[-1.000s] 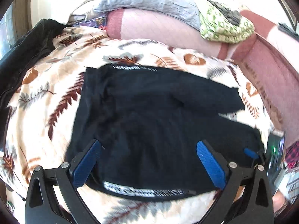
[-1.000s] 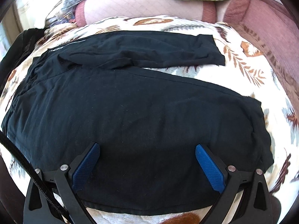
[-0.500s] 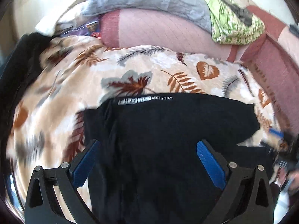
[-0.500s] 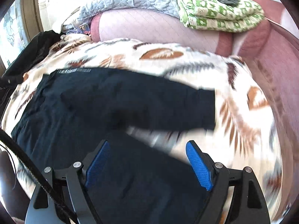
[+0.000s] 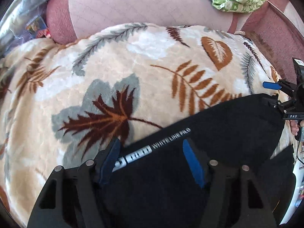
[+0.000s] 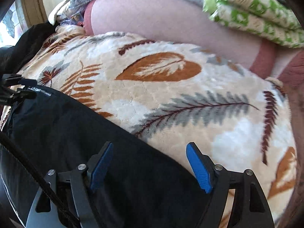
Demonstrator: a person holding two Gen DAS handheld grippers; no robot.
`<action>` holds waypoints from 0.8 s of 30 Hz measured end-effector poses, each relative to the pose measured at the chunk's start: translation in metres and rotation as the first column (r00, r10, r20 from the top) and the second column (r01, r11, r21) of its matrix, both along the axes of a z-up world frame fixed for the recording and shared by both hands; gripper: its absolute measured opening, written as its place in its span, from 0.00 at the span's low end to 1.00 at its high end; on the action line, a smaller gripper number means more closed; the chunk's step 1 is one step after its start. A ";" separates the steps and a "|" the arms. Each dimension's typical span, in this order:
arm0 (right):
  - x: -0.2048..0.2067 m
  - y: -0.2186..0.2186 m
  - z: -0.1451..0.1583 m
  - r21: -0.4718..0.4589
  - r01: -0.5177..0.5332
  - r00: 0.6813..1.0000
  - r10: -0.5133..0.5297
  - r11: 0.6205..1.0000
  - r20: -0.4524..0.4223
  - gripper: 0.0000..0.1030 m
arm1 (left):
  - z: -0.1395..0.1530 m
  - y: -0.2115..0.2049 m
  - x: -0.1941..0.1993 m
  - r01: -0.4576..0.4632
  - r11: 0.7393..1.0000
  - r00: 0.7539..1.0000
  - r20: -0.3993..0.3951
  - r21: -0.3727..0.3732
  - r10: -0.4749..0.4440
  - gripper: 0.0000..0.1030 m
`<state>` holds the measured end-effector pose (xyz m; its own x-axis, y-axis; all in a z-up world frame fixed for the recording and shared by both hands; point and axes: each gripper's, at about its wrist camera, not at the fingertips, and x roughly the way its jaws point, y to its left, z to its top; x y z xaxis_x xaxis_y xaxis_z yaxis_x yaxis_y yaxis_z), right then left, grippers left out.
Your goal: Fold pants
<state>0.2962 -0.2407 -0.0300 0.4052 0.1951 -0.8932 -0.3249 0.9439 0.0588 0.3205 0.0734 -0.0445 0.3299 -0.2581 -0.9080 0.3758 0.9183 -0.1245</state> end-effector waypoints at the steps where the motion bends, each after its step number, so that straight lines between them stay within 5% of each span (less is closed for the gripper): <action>1: 0.004 0.000 -0.005 0.012 -0.008 1.000 0.009 1.000 -0.013 0.80 | -0.006 0.001 0.005 0.008 1.000 1.000 -0.020 -0.009 -0.008 0.66; 8: 0.021 0.011 -0.028 0.034 -0.019 0.999 0.020 0.999 -0.045 0.85 | -0.016 -0.017 0.011 0.057 0.996 0.998 -0.037 0.063 -0.055 0.69; 10: 0.017 0.016 -0.027 0.031 -0.029 0.999 0.030 0.999 -0.038 0.85 | -0.015 -0.021 0.005 0.096 0.993 0.995 -0.026 0.074 -0.094 0.64; 12: 0.010 0.023 -0.026 0.025 -0.066 0.997 0.067 0.997 -0.033 0.84 | -0.015 -0.022 0.001 0.127 0.989 0.992 -0.017 0.075 -0.126 0.46; 15: 0.001 0.034 -0.026 -0.004 -0.113 0.993 0.113 0.994 -0.020 0.69 | -0.010 -0.023 -0.002 0.144 0.987 0.990 -0.019 0.064 -0.143 0.24; 18: 0.001 0.036 -0.021 0.053 -0.111 0.993 0.113 0.992 -0.039 0.11 | -0.004 -0.025 -0.009 0.150 0.986 0.989 0.005 0.077 -0.151 0.18; 24: -0.015 0.040 -0.004 0.070 -0.093 0.995 0.096 0.993 -0.037 0.05 | 0.029 -0.023 -0.044 0.118 0.991 0.988 0.088 0.070 -0.124 0.14</action>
<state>0.2810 -0.2005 -0.0338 0.3465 0.2915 -0.8916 -0.4087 0.9024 0.1362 0.2765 0.0507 -0.0157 0.3826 -0.2437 -0.8912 0.4920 0.8702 -0.0267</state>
